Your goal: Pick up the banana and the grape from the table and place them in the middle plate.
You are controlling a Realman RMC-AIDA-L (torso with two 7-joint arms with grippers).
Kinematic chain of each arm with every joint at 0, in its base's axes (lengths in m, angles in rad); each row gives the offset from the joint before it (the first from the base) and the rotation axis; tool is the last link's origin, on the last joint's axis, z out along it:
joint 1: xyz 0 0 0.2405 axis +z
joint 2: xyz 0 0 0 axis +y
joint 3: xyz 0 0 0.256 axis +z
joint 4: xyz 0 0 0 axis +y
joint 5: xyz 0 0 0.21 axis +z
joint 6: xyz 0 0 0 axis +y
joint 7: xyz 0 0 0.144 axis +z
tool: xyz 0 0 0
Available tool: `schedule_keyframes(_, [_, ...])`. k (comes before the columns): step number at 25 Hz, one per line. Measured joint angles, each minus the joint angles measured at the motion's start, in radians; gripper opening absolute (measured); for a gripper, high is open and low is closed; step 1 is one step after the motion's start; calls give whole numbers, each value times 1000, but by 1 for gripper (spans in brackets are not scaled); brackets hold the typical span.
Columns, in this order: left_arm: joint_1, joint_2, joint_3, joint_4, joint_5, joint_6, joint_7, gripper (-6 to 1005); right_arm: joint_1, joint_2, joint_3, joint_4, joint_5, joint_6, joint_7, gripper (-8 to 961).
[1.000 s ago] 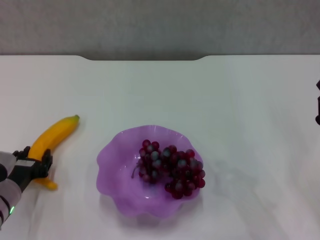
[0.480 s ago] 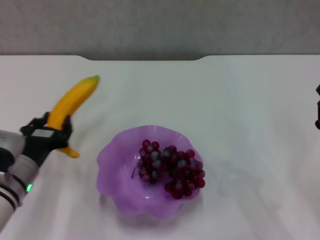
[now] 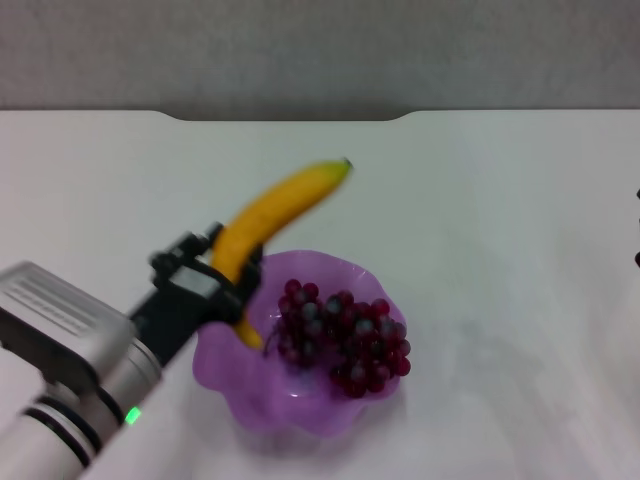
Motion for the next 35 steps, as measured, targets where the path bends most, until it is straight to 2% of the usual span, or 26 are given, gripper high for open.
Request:
schedule_keyframes(6, [-18,-29,38,56,18,-57,34,515,7,1,0,2,0,0,0,0])
schedule_keyframes(13, [-74,-30,39,152,10,-61,5,517,11,2,-5,2,0,-1,0,0])
schedule_keyframes(25, [-61,-31,36,157,10,-49,12,522,5,3,0,2,2,-8,1,0])
schedule_keyframes(31, [-50,-31,31,147,10,-17,21,762,3,3,2,2,2,-9,2,0])
schedule_keyframes(33, [-37,-30,28,135,10,25,41,883,2,3,2,2,2,-10,2,0])
schedule_keyframes(35, [-25,-31,26,130,10,97,68,855,2,3,3,2,2,-10,3,0])
